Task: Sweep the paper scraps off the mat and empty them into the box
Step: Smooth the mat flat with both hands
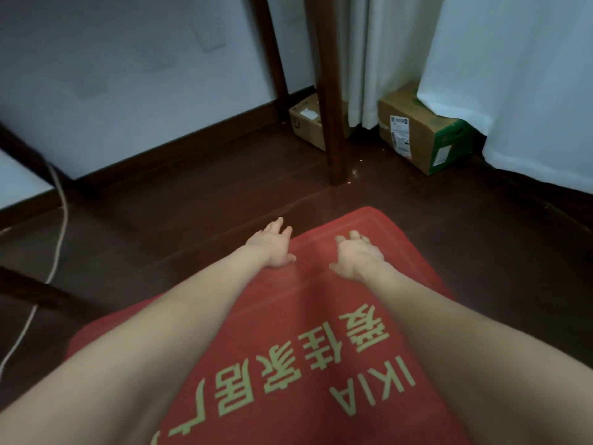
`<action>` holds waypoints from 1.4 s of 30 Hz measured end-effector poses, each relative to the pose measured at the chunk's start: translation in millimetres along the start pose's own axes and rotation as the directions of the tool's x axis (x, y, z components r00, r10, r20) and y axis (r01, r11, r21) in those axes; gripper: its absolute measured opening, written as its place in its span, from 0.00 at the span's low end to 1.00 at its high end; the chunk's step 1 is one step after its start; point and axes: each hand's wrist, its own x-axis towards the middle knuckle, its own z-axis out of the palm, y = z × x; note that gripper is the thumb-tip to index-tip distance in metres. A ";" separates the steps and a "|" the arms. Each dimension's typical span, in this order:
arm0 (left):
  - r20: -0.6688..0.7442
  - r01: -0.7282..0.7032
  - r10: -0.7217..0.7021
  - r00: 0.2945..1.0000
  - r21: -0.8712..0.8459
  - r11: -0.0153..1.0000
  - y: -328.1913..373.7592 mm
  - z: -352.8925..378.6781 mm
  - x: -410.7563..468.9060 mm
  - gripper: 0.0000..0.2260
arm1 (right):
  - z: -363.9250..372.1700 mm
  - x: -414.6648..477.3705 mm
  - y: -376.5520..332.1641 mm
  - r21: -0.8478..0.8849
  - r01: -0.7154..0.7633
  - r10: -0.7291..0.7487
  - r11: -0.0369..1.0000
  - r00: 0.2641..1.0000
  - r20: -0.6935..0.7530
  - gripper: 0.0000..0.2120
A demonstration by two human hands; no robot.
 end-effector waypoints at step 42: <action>0.178 0.394 -0.353 0.919 -0.366 0.843 -408.7 304.7 -138.0 0.41 | 298.0 -1.6 -415.9 -0.349 0.394 -0.239 0.850 0.880 0.410 0.54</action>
